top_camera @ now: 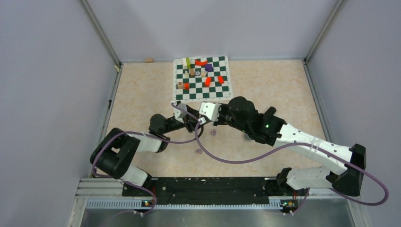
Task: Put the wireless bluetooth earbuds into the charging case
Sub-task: Insert the right earbud into the right side groove of the charging case.
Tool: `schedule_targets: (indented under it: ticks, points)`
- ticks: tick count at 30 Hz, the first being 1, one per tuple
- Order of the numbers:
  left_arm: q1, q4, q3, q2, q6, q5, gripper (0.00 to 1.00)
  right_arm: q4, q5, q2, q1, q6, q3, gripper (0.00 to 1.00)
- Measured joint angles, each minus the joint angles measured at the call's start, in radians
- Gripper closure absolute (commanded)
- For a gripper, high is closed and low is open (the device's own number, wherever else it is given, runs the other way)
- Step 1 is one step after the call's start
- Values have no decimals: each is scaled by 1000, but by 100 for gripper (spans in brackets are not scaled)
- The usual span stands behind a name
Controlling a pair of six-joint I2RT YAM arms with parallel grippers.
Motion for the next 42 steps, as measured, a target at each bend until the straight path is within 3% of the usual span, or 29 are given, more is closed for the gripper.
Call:
schedule_targets:
  ticks: [42]
  points:
    - [16, 59, 0, 14, -173, -29, 100, 172, 84, 11, 60, -17, -97, 87]
